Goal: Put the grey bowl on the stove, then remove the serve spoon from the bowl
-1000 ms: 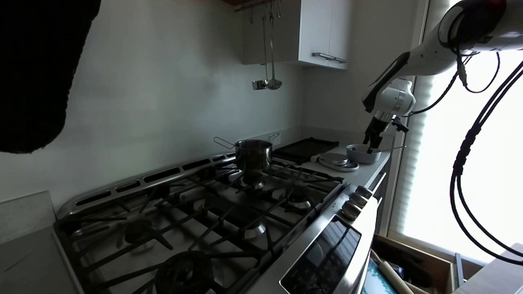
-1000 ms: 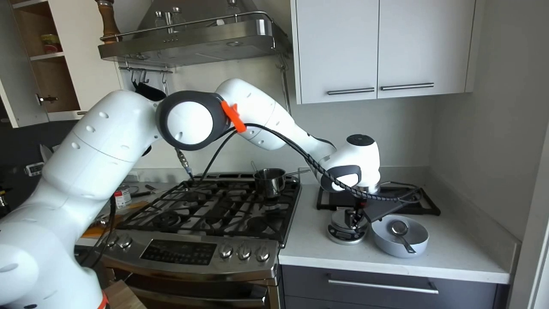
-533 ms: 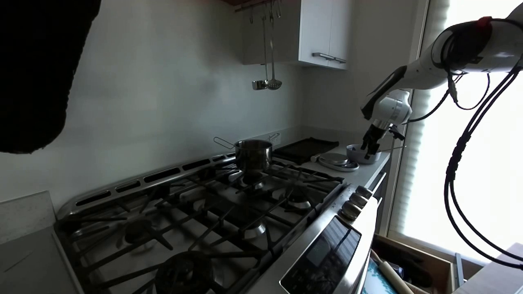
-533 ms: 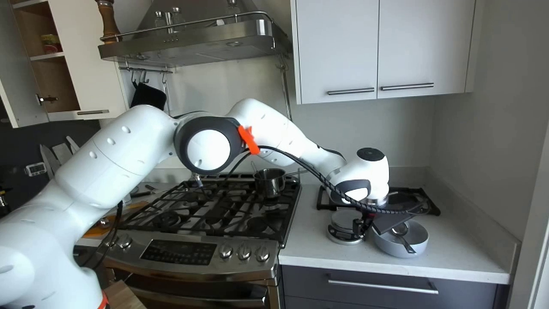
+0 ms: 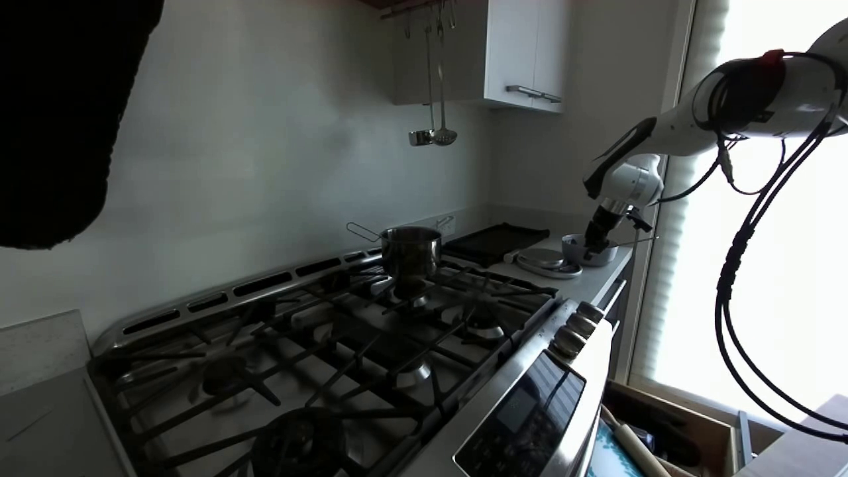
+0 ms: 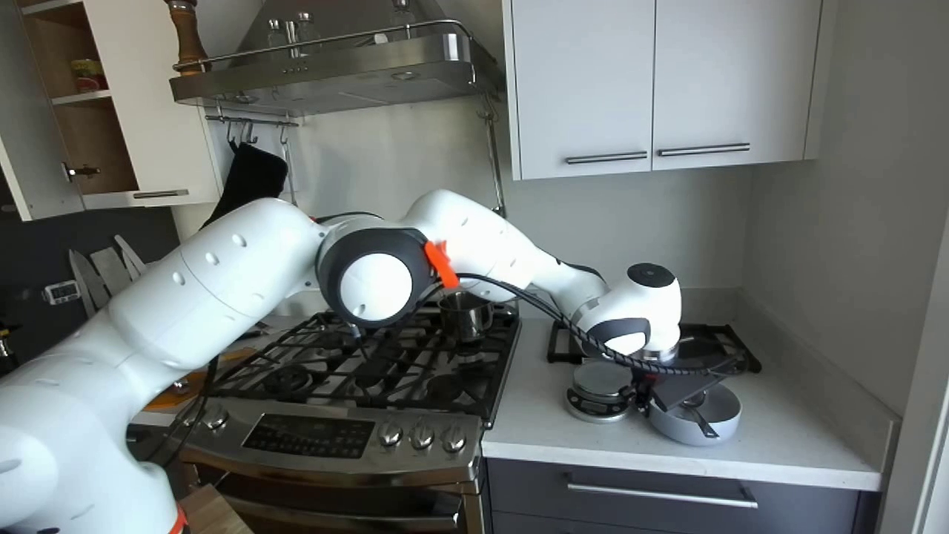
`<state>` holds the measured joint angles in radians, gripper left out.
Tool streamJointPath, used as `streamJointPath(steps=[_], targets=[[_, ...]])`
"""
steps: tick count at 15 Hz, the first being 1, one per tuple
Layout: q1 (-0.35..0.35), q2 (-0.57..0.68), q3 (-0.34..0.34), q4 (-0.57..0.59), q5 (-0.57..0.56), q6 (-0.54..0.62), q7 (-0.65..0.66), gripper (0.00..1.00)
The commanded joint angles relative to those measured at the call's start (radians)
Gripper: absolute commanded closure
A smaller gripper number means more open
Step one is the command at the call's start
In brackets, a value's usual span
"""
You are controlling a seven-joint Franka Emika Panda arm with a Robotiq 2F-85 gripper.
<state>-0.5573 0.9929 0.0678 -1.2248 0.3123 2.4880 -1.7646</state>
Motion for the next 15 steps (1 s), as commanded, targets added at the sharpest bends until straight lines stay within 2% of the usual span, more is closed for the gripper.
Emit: streamJointPath(steps=[1,3,15], targets=[[-0.011,0.052,0.008,0.082,-0.033,-0.055,0.0,0.94],[-0.01,0.06,0.005,0.098,-0.039,-0.07,0.0,1.0],[0.018,0.021,-0.007,0.095,-0.075,-0.102,-0.062,0.98]])
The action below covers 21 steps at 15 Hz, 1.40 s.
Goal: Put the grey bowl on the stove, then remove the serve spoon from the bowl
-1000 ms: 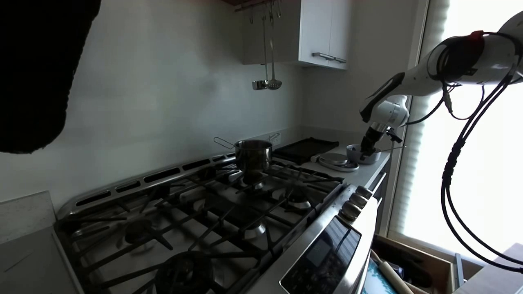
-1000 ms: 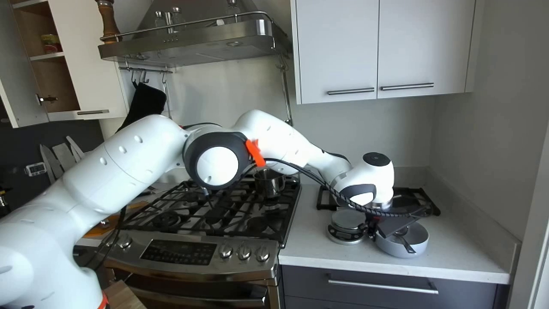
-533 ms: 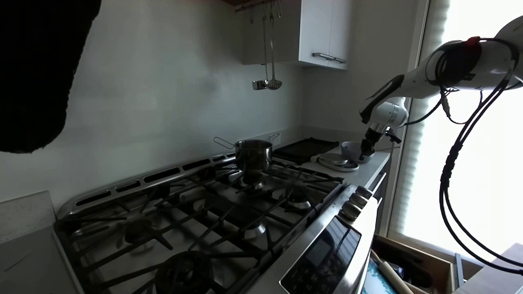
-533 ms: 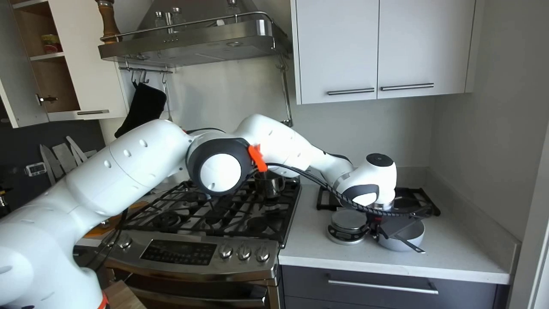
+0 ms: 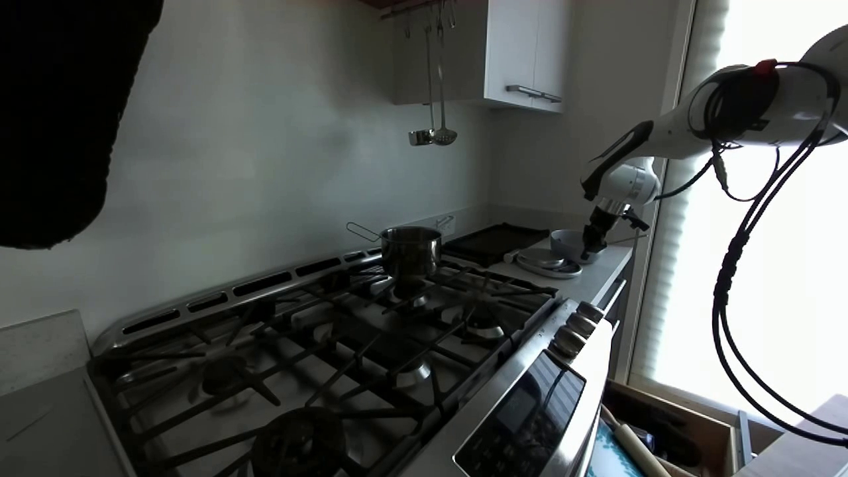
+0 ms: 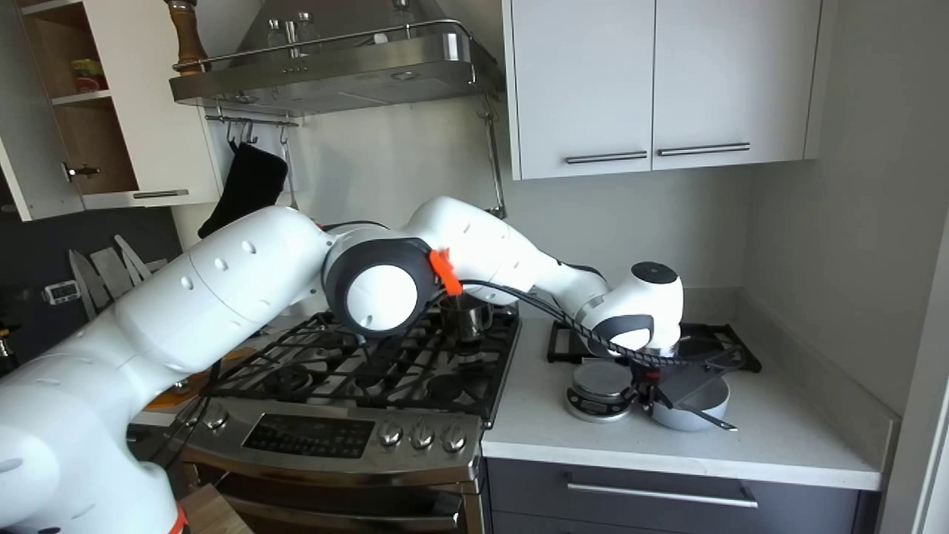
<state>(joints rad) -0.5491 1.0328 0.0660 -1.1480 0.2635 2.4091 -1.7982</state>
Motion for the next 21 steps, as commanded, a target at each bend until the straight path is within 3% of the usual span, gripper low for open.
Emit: streamJointPath(steps=[1,5,10,21], targets=[[0.016,-0.023,-0.009,0.018,-0.036,-0.019,-0.026,0.98],[0.038,-0.033,-0.015,0.047,-0.063,-0.001,-0.011,0.98],[0.065,-0.1,-0.031,0.01,-0.099,-0.067,0.002,0.98],[0.074,-0.427,-0.021,-0.369,-0.094,-0.265,-0.143,0.98]])
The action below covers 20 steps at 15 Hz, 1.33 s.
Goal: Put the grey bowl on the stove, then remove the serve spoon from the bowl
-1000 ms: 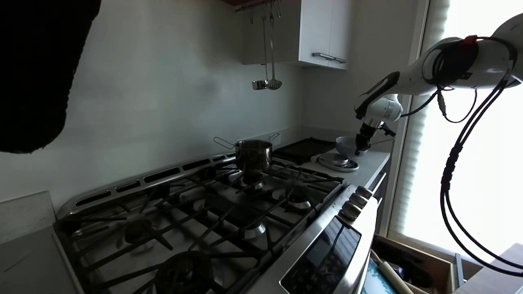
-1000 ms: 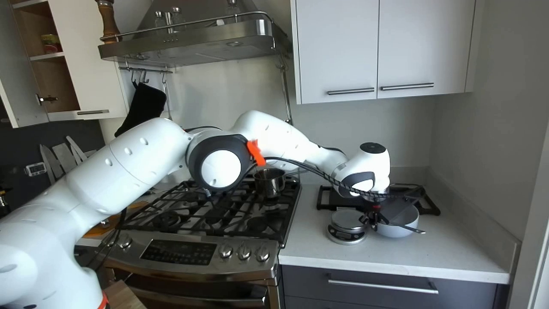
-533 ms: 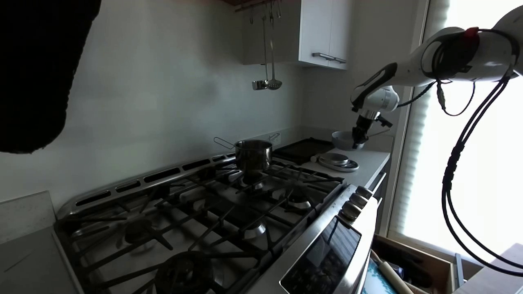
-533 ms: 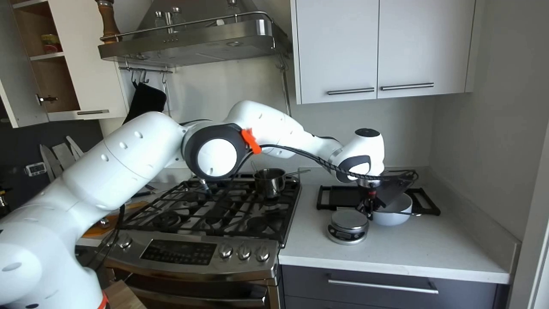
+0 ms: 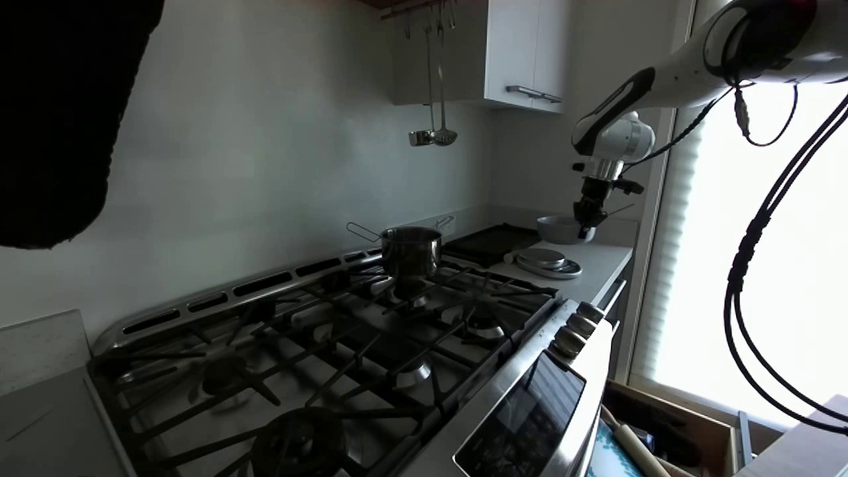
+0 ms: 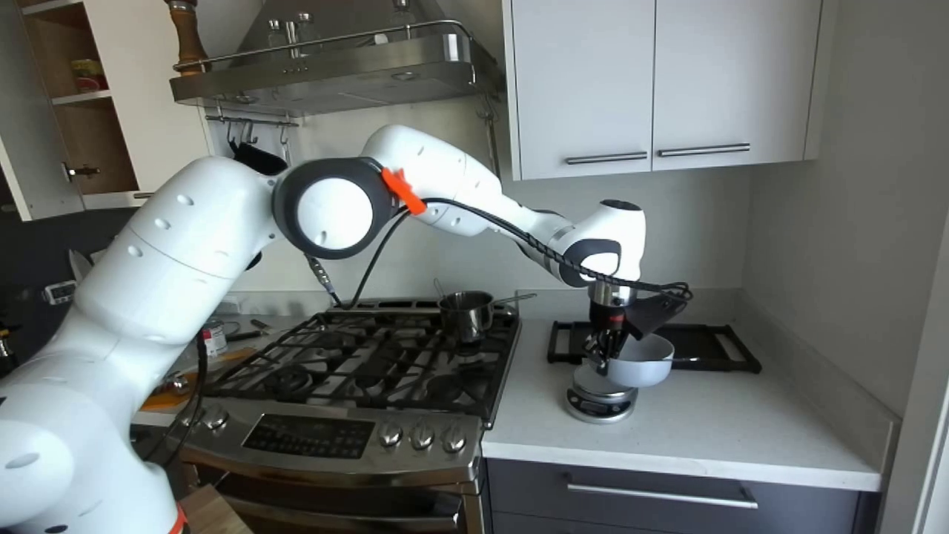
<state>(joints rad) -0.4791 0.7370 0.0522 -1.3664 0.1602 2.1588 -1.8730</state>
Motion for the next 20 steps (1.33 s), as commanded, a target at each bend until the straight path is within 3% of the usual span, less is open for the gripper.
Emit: streamJointPath(steps=[1,8,14,17,18,20], targets=[[0.008,-0.162,-0.01,-0.193,0.013,-0.009,-0.082,0.98],[0.04,-0.347,-0.017,-0.474,0.073,0.042,-0.22,0.98],[0.069,-0.485,-0.008,-0.68,0.268,0.167,-0.368,0.98],[0.09,-0.513,-0.027,-0.71,0.34,0.183,-0.404,0.98],[0.113,-0.453,-0.045,-0.661,0.297,0.162,-0.367,0.93],[0.118,-0.472,-0.05,-0.678,0.314,0.162,-0.375,0.93]])
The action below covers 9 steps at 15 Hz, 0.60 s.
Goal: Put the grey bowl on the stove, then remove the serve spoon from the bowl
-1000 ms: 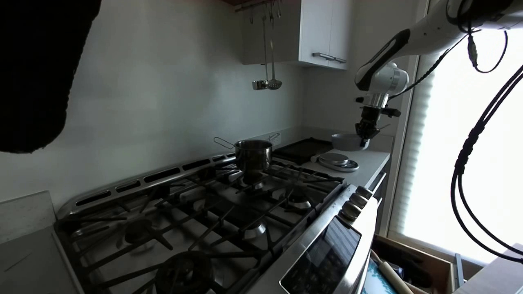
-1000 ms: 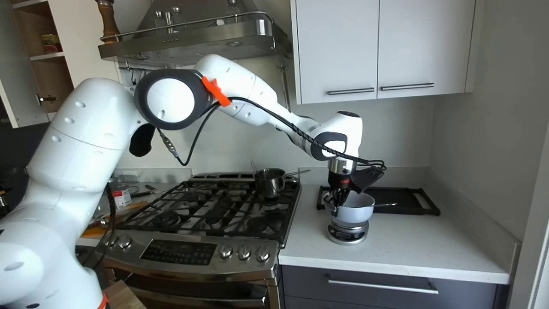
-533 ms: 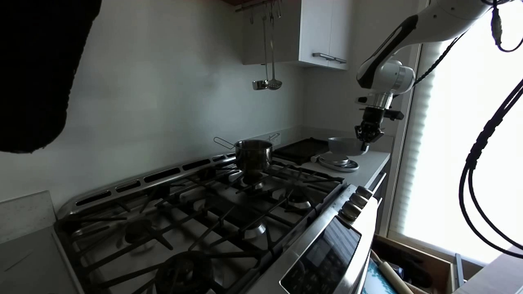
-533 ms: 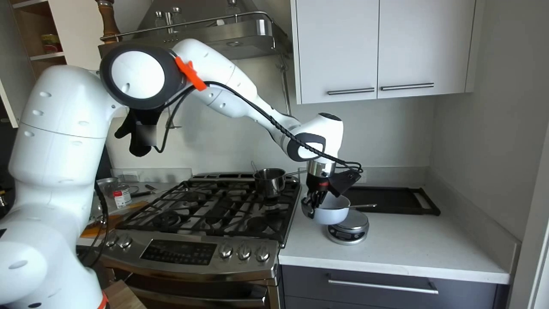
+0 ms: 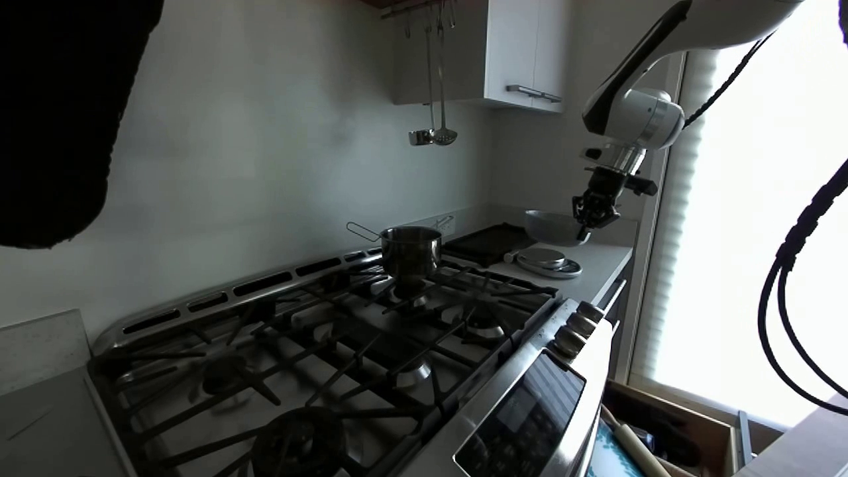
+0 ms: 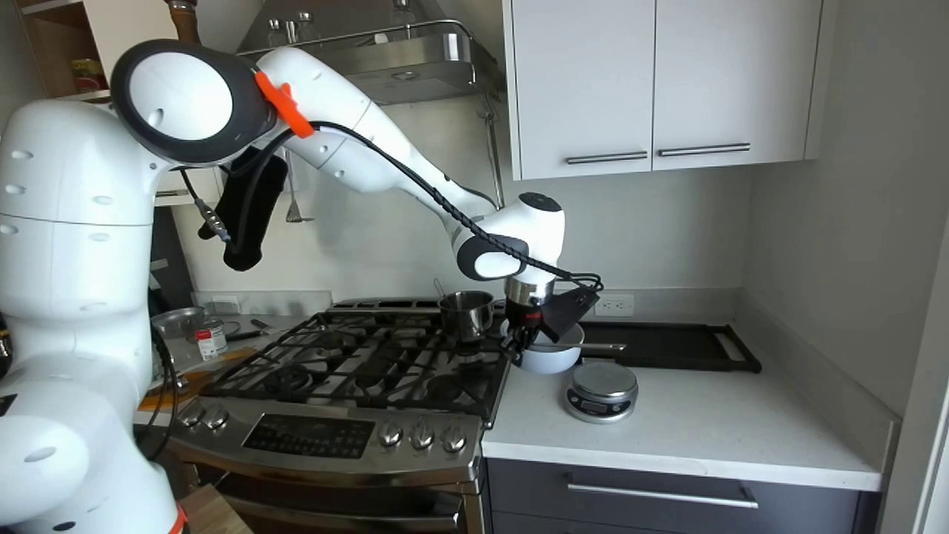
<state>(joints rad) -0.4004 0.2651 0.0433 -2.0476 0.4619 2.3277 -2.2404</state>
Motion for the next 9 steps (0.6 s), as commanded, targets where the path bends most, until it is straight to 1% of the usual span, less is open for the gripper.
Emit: streamJointPath(steps=[1,7,8,9], targets=[[0.039,-0.004,-0.043,0.001,0.013,-0.007,-0.007,0.93],[0.039,-0.005,-0.044,-0.002,0.013,-0.007,-0.007,0.93],[0.041,0.007,-0.056,0.011,-0.019,-0.026,0.015,0.98],[0.046,0.015,-0.06,0.018,-0.029,-0.031,0.015,0.98]])
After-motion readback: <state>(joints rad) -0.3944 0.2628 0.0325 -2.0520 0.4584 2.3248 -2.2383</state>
